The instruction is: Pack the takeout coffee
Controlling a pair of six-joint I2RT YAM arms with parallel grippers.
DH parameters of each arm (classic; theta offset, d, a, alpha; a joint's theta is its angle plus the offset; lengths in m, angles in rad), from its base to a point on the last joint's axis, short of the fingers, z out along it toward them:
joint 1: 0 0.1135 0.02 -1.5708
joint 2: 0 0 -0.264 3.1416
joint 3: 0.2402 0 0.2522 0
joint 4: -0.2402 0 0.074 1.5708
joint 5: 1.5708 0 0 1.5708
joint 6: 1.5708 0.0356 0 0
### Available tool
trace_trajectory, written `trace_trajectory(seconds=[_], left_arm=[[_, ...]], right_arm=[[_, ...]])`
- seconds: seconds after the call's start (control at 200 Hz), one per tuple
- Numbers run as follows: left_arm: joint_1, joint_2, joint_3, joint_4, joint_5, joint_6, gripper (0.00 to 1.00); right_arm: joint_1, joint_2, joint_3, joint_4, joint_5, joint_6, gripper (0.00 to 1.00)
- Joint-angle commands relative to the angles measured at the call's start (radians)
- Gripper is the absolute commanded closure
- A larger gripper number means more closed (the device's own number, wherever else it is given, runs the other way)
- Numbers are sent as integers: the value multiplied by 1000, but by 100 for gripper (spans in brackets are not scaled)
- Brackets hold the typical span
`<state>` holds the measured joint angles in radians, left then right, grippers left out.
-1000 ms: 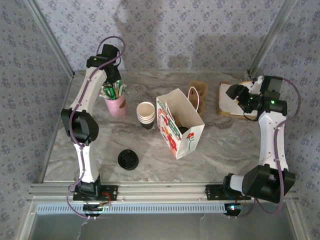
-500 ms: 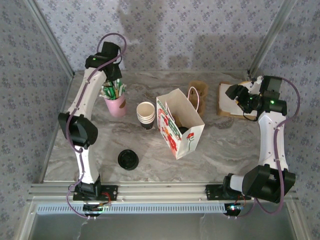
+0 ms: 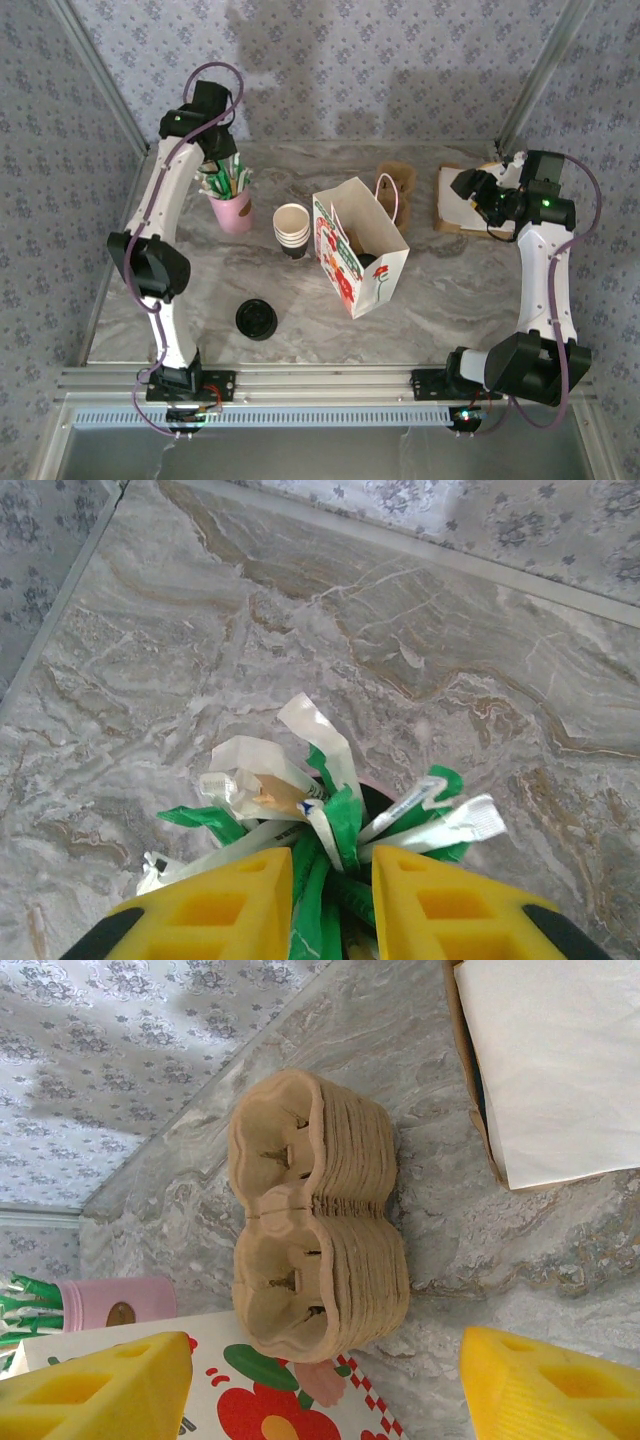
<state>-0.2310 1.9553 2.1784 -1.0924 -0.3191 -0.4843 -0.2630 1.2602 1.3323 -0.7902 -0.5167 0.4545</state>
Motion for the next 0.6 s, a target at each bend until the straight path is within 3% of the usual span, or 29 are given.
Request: trace_trajectory(seconds=[0.0, 0.42, 0.595], left_arm=[[16, 30, -15, 9, 29, -22, 71], [19, 84, -14, 27, 60, -19, 72], [19, 84, -11, 37, 62, -20, 85]], right_arm=[[5, -4, 35, -25, -4, -23, 28], [7, 2, 11, -9, 1, -24, 28], [7, 3, 8, -9, 3, -25, 28]])
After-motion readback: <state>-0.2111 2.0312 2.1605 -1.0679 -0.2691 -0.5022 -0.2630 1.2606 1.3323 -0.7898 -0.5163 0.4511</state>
